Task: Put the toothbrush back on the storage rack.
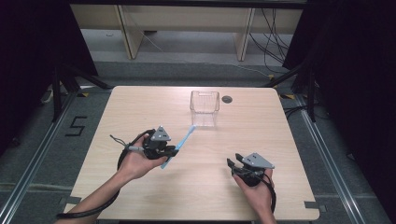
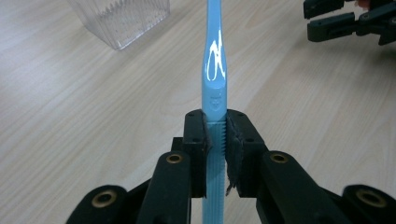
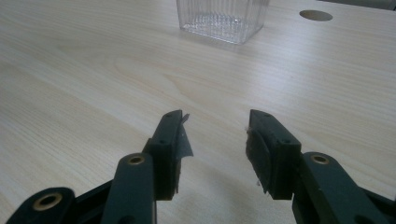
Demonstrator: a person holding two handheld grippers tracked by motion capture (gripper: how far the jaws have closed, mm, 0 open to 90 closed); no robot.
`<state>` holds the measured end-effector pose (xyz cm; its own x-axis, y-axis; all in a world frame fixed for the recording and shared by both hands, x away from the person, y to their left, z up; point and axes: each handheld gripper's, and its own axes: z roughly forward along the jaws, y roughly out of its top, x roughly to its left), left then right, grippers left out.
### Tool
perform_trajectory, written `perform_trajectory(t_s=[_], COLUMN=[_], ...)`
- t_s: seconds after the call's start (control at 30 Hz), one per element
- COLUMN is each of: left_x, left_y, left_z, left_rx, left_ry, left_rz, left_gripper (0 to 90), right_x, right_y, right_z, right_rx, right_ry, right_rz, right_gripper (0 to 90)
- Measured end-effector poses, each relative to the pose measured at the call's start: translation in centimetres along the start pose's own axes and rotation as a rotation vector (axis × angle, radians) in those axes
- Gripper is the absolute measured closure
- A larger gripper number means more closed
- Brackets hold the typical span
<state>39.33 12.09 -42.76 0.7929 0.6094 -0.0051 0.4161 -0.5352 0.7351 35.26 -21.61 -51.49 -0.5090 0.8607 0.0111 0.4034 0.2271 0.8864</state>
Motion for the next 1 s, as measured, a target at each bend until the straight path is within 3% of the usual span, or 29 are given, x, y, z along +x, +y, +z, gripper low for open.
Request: perform_trajectory(t_s=[0.4, 0.43, 0.47, 0.6, 0.63, 0.73, 0.8, 0.87, 0.9, 1.0], left_x=[0.4, 0.4, 0.4, 0.5, 0.6, 0.8, 0.9, 0.9, 0.9, 0.9], left_y=[-0.5, -0.6, -0.7, -1.3, -1.4, -1.8, -2.0, -2.1, -2.2, -2.5], left_z=[-0.5, -0.6, -0.5, -0.6, -0.6, -0.7, -0.7, -0.8, -0.8, -0.9], left_rx=[-0.133, -0.147, -0.175, -0.220, -0.228, -0.253, -0.277, -0.288, -0.318, -0.355], left_ry=[0.012, 0.019, 0.009, 0.023, 0.021, 0.024, 0.020, 0.024, 0.025, 0.027], left_rz=[-0.017, -0.019, -0.040, -0.052, -0.061, -0.068, -0.069, -0.069, -0.073, -0.074], left_gripper=[78.5, 78.5, 78.5, 78.5, 78.5, 78.5, 78.5, 78.5, 78.5, 78.5], right_x=[0.0, 0.2, 0.2, 0.3, 0.0, 0.1, 0.3, 0.1, 0.0, 0.0], right_y=[0.0, 0.0, 0.0, -0.1, 0.0, 0.0, 0.0, 0.0, 0.0, 0.0], right_z=[-0.1, -0.2, -0.2, 0.0, 0.0, -0.1, 0.0, 0.0, 0.0, 0.0], right_rx=[0.004, 0.016, 0.017, -0.002, -0.004, 0.005, 0.007, 0.003, 0.000, 0.000], right_ry=[0.000, 0.002, 0.001, 0.005, -0.002, -0.009, 0.003, 0.000, 0.000, 0.000], right_rz=[0.005, 0.023, 0.028, 0.030, 0.000, -0.005, 0.028, 0.002, -0.017, -0.017], right_gripper=[56.3, 56.3, 56.3, 56.2, 56.2, 56.2, 56.1, 56.1, 56.2, 56.2])
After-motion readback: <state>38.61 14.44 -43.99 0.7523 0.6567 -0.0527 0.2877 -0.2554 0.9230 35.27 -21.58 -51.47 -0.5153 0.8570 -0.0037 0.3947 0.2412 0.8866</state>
